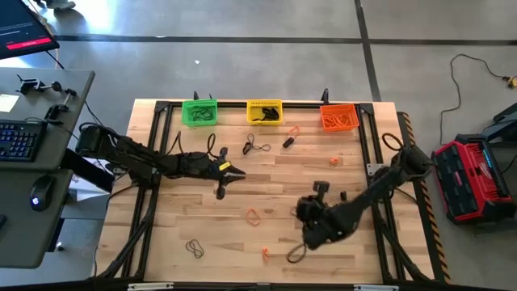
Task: Sort rubber bands into baskets
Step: Put the purple rubber band into the green bin
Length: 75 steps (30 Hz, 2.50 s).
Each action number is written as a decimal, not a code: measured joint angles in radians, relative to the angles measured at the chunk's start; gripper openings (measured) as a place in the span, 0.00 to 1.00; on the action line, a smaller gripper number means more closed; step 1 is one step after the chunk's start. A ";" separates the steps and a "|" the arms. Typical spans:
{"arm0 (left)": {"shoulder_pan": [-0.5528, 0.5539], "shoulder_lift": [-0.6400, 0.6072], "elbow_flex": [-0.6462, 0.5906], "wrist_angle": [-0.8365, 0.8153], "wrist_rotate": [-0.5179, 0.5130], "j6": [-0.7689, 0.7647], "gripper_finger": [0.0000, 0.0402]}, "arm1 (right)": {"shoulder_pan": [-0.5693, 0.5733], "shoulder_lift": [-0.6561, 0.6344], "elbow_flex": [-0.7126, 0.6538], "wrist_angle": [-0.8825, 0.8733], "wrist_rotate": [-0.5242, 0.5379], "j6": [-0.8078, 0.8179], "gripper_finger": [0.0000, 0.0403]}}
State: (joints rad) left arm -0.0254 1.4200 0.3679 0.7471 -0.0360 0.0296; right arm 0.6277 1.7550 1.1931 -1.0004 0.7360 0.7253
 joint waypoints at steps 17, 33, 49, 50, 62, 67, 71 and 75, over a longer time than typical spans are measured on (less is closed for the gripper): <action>-0.022 0.000 0.000 0.004 -0.055 -0.022 0.33 | -0.413 0.000 -0.270 1.024 -0.221 -0.667 0.00; -0.022 0.000 0.000 0.007 -0.108 -0.071 0.33 | -0.497 0.000 -0.306 1.379 -0.301 -0.866 0.00; -0.022 0.138 0.136 -0.022 -0.097 -0.136 0.33 | -0.497 0.000 -0.306 1.411 -0.302 -0.891 0.00; -0.022 0.156 0.146 -0.022 -0.103 -0.145 0.33 | -0.497 0.000 -0.306 1.416 -0.302 -0.891 0.00; -0.022 0.260 0.207 -0.029 -0.108 -0.159 0.27 | -0.496 0.000 -0.306 1.413 -0.302 -0.891 0.00; -0.022 0.220 0.208 -0.088 -0.127 -0.143 0.11 | -0.496 0.000 -0.306 1.405 -0.302 -0.885 0.00; -0.021 0.162 0.208 -0.186 -0.212 -0.158 0.02 | -0.496 0.000 -0.306 1.404 -0.300 -0.866 0.00; -0.020 0.091 0.208 -0.279 -0.237 -0.158 0.01 | -0.496 0.000 -0.306 1.409 -0.261 -0.855 0.00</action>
State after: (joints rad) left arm -0.0452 1.5111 0.5755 0.4686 -0.2727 -0.1282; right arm 0.1314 1.7546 0.8867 0.4084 0.4753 -0.1293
